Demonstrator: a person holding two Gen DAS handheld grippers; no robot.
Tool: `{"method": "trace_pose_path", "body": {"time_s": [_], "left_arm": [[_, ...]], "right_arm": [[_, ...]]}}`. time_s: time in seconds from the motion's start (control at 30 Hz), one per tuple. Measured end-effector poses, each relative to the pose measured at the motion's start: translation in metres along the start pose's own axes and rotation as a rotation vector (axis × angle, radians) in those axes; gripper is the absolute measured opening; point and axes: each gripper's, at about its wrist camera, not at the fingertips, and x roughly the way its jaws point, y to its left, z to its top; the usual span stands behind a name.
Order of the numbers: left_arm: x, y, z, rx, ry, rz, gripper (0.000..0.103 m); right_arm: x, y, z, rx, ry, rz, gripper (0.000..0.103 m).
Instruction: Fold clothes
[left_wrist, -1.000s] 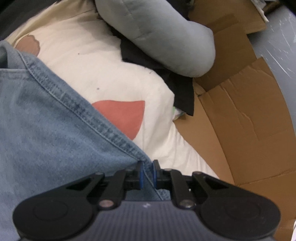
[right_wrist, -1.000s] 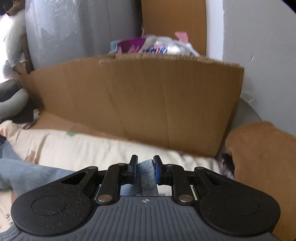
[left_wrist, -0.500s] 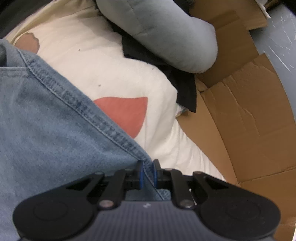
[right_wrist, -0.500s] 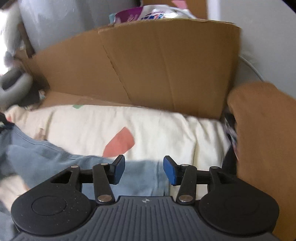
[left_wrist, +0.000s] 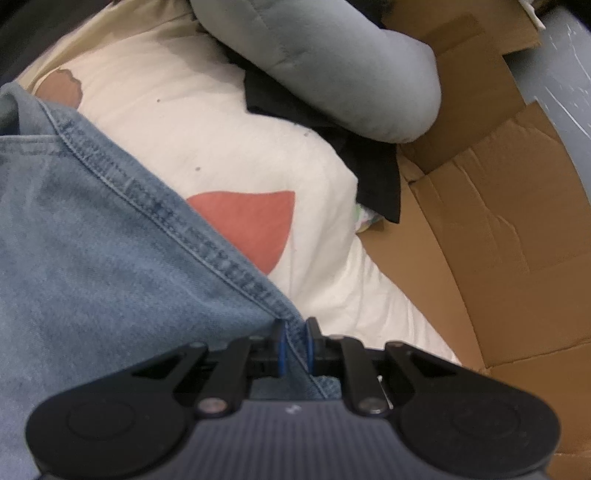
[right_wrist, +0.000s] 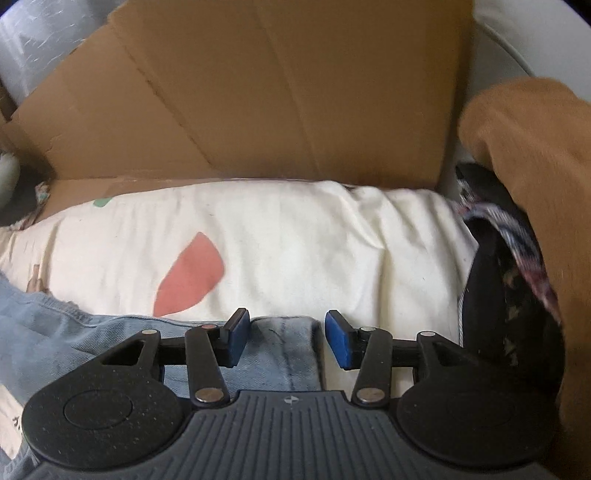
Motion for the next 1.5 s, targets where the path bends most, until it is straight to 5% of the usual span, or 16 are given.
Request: {"method": "trace_pose_path", "body": {"time_s": [0.3,1.07,1.23,1.3,1.5], "left_arm": [[0.001,-0.004,0.001,0.027,0.002,0.020,0.011],[-0.011,-0.008,0.004,0.011,-0.017,-0.032,0.011],[-0.018,-0.003,0.014,0.011,0.049,-0.057,0.017],[-0.035,-0.003,0.023,0.057,0.030,-0.063,0.028],[-0.089,0.028,0.058,0.145,-0.071,0.070,0.034]], "right_arm": [[-0.011,0.013,-0.005,-0.119,-0.055,-0.048,0.023],[-0.049,0.025,0.049,-0.219,-0.288,-0.133,0.020],[-0.038,0.028,0.068,-0.242,-0.304,-0.159,0.020],[-0.034,0.028,0.075,-0.245,-0.307,-0.162,0.020],[-0.030,0.031,0.086,-0.260,-0.319,-0.168,0.020]]}}
